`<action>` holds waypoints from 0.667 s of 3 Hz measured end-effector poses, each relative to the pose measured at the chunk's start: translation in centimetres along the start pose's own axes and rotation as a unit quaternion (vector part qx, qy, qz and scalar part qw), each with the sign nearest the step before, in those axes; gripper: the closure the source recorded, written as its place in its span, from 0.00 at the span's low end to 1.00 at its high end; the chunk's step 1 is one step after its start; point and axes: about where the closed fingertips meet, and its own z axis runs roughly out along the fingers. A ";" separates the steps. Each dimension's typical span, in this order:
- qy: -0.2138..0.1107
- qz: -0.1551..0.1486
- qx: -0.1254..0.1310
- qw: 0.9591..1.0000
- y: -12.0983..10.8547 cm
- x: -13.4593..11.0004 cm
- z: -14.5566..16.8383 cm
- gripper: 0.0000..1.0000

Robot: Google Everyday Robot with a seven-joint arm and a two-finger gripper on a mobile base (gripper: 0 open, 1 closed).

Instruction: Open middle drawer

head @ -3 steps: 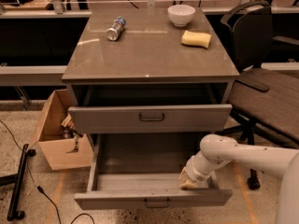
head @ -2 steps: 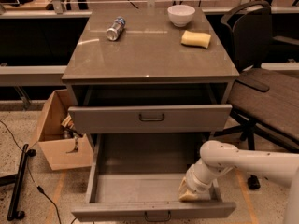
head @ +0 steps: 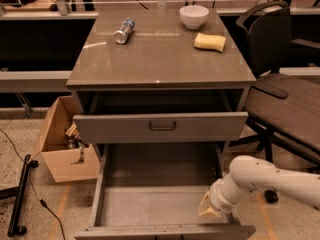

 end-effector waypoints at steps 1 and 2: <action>-0.025 0.060 0.075 0.995 0.8 1.0 -7.0 1.00; -0.066 0.107 0.137 0.983 2.5 2.1 -14.7 1.00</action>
Offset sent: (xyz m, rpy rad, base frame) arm -0.0610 -0.1738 0.2272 0.1426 -0.2992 -0.5974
